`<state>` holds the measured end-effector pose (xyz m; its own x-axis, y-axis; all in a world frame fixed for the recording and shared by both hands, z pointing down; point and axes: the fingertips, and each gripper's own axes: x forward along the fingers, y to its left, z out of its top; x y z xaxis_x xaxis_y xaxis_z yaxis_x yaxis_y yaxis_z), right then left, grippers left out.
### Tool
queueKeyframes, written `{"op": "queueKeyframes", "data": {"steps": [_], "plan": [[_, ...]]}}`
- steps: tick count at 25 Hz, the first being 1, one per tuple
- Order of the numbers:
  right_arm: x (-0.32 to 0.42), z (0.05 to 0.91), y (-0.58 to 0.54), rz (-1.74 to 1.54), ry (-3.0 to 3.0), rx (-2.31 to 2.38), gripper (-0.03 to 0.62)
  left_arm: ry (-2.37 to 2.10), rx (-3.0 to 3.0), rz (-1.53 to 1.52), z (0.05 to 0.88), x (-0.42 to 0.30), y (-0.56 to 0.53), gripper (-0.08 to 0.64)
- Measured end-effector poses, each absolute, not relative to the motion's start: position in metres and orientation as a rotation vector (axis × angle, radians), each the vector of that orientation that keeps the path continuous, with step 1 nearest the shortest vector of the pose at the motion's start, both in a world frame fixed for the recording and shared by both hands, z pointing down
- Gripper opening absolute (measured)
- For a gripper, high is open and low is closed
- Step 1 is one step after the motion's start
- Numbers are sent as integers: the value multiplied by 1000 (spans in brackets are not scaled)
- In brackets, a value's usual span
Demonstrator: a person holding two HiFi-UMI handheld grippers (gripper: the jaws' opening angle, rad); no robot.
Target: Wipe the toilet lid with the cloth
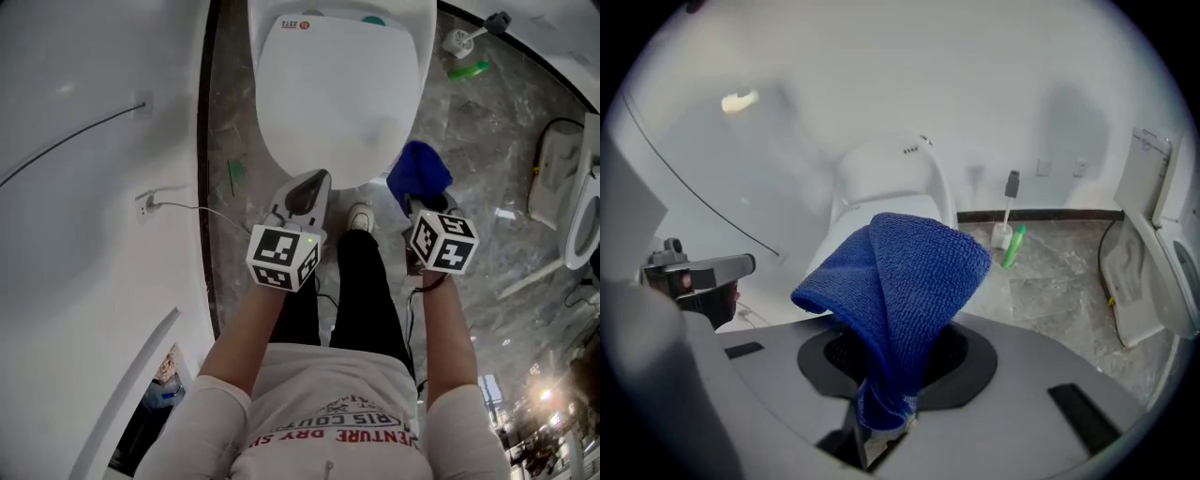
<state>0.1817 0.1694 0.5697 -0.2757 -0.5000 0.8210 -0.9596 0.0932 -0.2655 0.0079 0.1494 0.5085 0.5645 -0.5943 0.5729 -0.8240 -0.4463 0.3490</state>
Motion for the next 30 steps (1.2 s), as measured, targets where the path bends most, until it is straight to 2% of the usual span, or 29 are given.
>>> {"op": "queueKeyframes", "data": {"steps": [10,18,24,30], "plan": [[129,349,133,854,-2034,1640,87,-1202,2377,386,319,-32,108,6],[116,167,128,529,-2111,1838,87,-1261,2553,251,146,-56,97,6],[108,88,143,369,-2102,1964,87,-1312,2657,171,62,-79,103,6],[87,57,167,277,-2146,1933,87,-1405,2652,129,33,-109,125,6]]}}
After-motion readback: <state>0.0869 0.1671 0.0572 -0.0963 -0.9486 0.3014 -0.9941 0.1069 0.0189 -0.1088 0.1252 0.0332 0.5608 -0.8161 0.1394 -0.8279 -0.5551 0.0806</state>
